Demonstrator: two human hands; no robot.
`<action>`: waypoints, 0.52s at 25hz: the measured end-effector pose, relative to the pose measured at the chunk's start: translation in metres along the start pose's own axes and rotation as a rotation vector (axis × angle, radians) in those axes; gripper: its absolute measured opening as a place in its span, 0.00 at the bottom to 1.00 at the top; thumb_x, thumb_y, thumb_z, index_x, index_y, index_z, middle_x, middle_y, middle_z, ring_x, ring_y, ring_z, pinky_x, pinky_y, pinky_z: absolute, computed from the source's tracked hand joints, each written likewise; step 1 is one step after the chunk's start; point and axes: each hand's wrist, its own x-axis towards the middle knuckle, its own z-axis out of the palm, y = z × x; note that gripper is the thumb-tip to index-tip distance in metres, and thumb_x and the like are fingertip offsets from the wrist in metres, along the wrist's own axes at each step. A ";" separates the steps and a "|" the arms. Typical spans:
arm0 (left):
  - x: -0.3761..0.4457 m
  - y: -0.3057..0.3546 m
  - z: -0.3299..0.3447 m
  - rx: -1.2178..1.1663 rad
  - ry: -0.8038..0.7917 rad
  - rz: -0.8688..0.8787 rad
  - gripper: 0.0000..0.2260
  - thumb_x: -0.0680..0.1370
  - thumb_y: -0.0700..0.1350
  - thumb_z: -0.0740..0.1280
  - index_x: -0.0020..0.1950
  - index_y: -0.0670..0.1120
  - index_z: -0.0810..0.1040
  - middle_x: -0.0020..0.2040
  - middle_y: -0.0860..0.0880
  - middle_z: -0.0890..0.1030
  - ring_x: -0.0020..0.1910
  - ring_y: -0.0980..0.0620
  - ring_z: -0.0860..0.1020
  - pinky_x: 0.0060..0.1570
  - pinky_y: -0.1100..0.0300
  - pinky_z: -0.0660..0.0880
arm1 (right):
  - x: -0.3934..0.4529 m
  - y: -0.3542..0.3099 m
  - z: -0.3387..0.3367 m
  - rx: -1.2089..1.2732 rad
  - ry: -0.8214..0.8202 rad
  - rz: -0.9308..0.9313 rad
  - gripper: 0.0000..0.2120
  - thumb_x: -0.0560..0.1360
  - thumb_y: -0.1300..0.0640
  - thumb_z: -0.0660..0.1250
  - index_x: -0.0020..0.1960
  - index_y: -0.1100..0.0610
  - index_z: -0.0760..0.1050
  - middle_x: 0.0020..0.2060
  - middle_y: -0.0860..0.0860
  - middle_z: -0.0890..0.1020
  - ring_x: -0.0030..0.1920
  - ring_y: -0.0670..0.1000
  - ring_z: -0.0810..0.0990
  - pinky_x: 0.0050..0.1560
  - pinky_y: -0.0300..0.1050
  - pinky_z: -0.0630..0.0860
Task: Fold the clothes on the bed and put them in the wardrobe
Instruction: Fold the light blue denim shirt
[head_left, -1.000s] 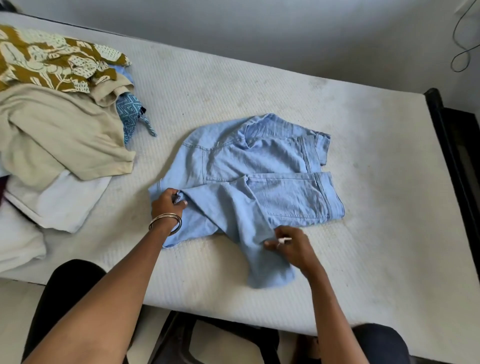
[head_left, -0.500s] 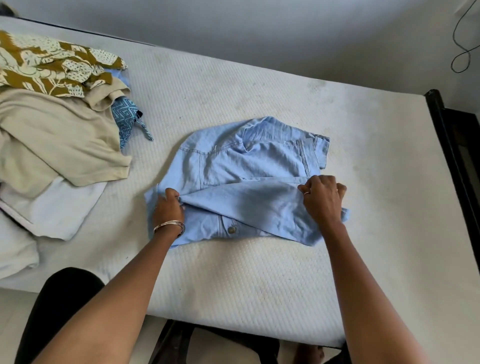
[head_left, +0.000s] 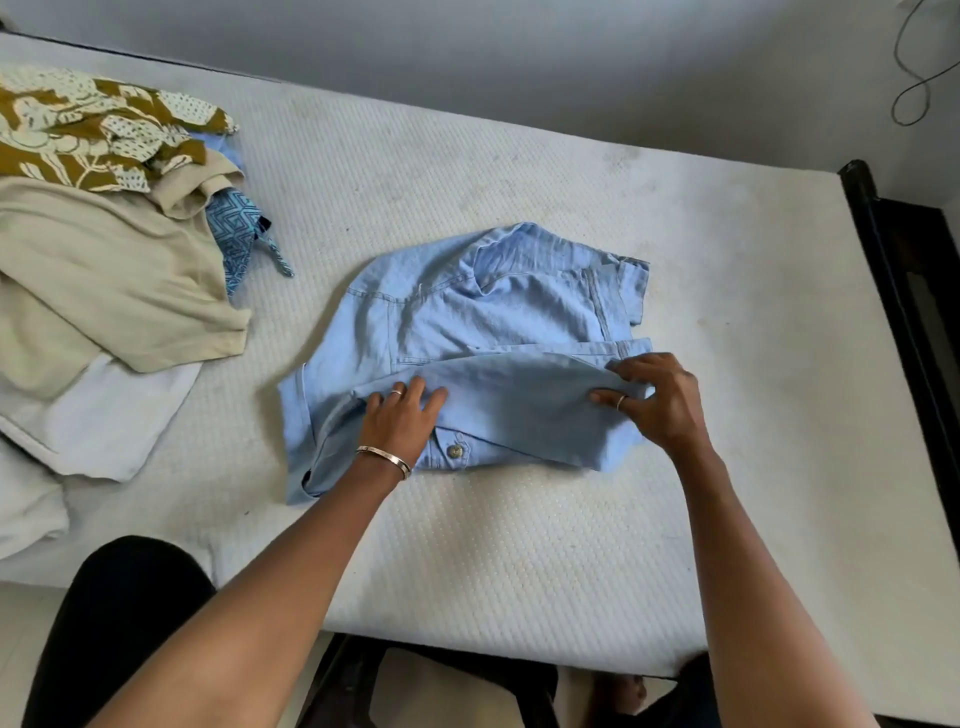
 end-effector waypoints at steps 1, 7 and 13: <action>0.004 0.004 0.000 0.023 -0.019 -0.036 0.16 0.64 0.32 0.75 0.49 0.42 0.80 0.44 0.40 0.79 0.39 0.38 0.79 0.31 0.45 0.76 | 0.001 -0.005 -0.012 0.088 0.035 -0.019 0.16 0.64 0.44 0.79 0.45 0.53 0.84 0.45 0.47 0.84 0.50 0.47 0.78 0.50 0.33 0.71; 0.010 0.005 -0.001 -0.034 0.052 -0.092 0.30 0.64 0.28 0.69 0.62 0.48 0.69 0.38 0.35 0.74 0.33 0.36 0.76 0.25 0.45 0.75 | 0.035 -0.010 -0.049 -0.366 -0.294 0.186 0.14 0.71 0.34 0.69 0.41 0.44 0.74 0.34 0.50 0.74 0.39 0.54 0.73 0.39 0.46 0.67; 0.002 0.015 -0.032 -0.025 -0.221 0.206 0.24 0.73 0.62 0.59 0.69 0.64 0.69 0.51 0.47 0.80 0.50 0.44 0.79 0.45 0.52 0.72 | 0.058 0.004 -0.022 -0.808 -0.289 0.256 0.16 0.77 0.39 0.64 0.52 0.50 0.81 0.54 0.53 0.80 0.62 0.58 0.72 0.62 0.57 0.61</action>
